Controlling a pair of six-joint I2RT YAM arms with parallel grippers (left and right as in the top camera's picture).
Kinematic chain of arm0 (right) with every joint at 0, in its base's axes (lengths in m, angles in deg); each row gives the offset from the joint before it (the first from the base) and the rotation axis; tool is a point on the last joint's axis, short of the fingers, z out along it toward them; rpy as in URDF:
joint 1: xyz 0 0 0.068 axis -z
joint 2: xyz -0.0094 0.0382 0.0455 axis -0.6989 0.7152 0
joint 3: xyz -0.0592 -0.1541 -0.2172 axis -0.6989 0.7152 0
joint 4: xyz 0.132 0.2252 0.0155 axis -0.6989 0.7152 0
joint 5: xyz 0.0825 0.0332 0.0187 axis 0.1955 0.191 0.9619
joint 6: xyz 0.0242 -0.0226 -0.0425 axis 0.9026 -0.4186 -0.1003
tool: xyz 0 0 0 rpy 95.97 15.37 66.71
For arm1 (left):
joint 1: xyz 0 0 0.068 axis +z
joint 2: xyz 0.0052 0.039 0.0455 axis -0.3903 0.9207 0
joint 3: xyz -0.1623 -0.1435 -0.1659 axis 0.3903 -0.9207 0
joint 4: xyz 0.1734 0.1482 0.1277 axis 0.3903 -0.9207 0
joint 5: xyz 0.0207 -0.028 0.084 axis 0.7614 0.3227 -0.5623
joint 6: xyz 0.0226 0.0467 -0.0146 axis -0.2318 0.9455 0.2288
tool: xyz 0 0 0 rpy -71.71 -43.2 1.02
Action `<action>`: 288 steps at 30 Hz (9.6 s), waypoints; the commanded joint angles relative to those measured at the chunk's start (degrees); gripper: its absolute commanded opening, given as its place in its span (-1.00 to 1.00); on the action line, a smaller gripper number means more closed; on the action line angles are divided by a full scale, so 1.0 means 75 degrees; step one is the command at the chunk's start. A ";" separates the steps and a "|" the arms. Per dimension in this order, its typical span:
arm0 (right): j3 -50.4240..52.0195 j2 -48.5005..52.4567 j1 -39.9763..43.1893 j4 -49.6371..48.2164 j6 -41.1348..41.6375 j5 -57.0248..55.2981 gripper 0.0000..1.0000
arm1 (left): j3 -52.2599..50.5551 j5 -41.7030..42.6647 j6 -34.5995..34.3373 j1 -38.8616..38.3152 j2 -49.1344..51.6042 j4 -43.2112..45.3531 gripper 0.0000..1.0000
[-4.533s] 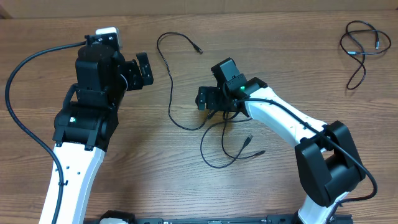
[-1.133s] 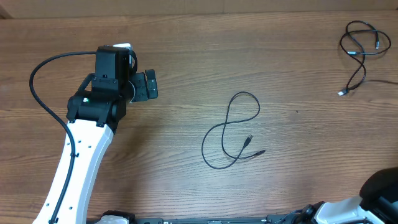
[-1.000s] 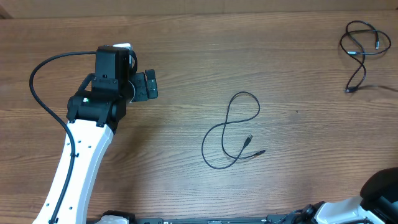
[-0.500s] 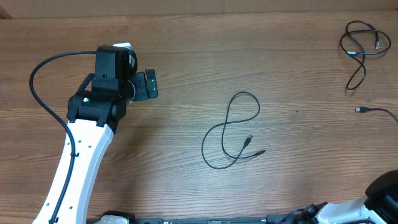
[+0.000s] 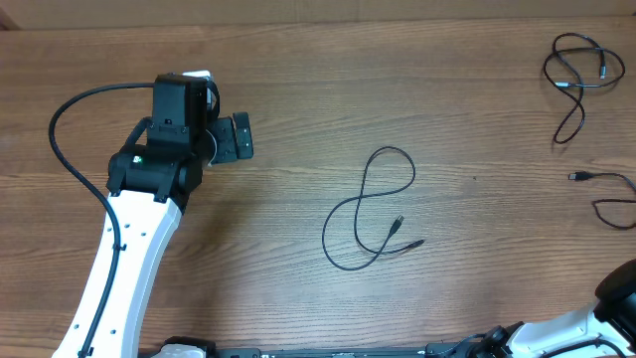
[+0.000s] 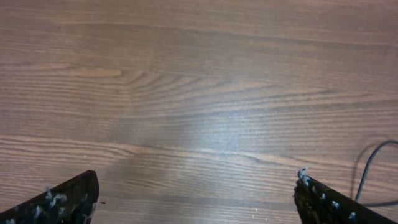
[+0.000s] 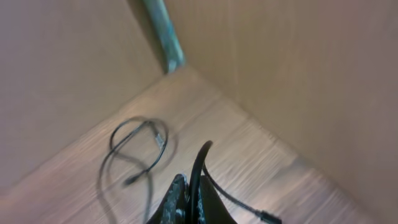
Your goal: Untangle cables
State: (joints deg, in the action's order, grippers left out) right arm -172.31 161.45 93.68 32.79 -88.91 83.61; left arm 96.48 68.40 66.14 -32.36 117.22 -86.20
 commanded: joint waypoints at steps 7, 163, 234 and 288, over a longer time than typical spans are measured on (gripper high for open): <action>0.0548 0.0714 -0.0015 0.0341 0.0970 0.0833 -0.92 | -0.0032 0.0152 -0.0073 -0.0052 0.0061 -0.0152 0.99; 0.5333 -0.0032 0.1361 -0.2978 0.6551 -0.2468 1.00 | -0.0035 0.0353 -0.0076 -0.0052 0.0152 -0.0554 1.00; 0.5339 0.0749 0.2489 -0.4450 0.6889 -0.3832 -0.92 | -0.0035 0.1087 -0.0079 -0.0052 0.0152 -0.0743 1.00; 0.5345 0.0746 -0.3185 -0.3654 0.9052 -0.2498 0.27 | -0.0035 0.1180 -0.0044 -0.0052 0.1163 -0.0743 0.99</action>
State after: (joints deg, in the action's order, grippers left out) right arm -131.24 167.09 70.19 4.90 -20.39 72.07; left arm 96.46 75.94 66.36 -32.36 124.04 -91.45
